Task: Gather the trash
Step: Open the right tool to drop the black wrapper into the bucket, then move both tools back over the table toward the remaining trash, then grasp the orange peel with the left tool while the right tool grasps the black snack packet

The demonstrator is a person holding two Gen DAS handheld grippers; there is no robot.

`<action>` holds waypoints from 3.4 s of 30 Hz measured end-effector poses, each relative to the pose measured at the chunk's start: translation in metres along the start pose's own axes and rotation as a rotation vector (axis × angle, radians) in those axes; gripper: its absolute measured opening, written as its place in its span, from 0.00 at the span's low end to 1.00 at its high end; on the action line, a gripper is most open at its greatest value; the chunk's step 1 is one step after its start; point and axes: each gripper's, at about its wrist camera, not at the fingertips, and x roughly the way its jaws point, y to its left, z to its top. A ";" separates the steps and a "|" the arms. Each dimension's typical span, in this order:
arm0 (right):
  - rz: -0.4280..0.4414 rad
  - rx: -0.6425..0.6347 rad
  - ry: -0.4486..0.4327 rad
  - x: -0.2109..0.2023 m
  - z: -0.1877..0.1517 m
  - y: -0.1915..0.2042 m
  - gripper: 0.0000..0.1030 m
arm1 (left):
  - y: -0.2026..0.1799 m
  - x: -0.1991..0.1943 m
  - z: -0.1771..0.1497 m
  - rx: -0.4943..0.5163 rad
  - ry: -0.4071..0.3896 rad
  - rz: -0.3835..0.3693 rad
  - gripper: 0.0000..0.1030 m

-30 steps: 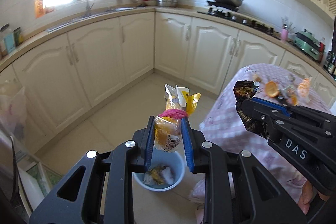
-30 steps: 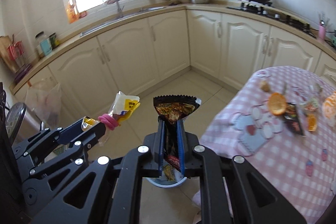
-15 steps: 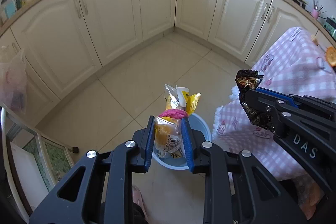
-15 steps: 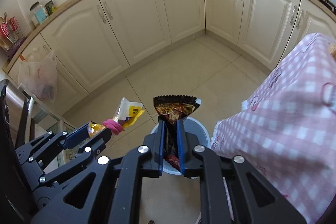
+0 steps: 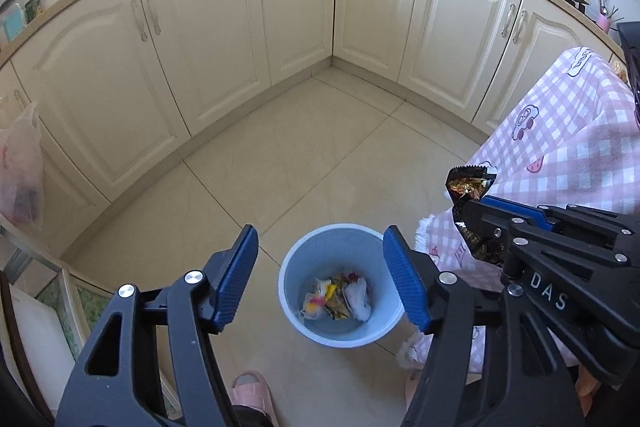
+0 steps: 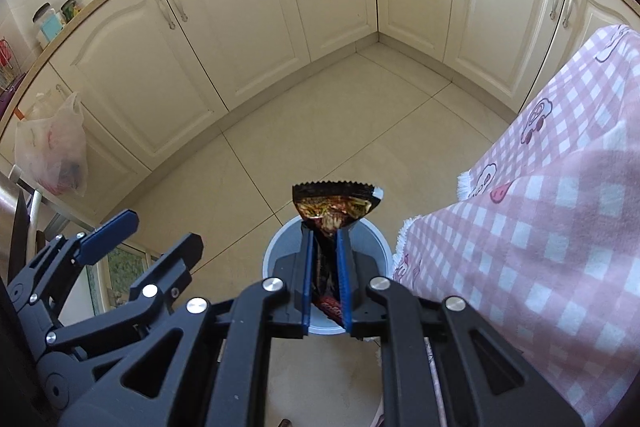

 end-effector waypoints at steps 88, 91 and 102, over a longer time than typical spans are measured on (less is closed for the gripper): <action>-0.337 0.352 -0.378 -0.233 -0.040 -0.270 0.54 | -0.281 -0.062 0.099 0.264 -0.024 -0.426 0.57; -0.317 0.341 -0.364 -0.228 -0.036 -0.265 0.54 | -0.281 -0.058 0.099 0.266 -0.011 -0.464 0.33; -0.224 0.264 -0.275 -0.200 -0.016 -0.222 0.54 | -0.218 -0.096 0.096 0.194 -0.114 -0.419 0.31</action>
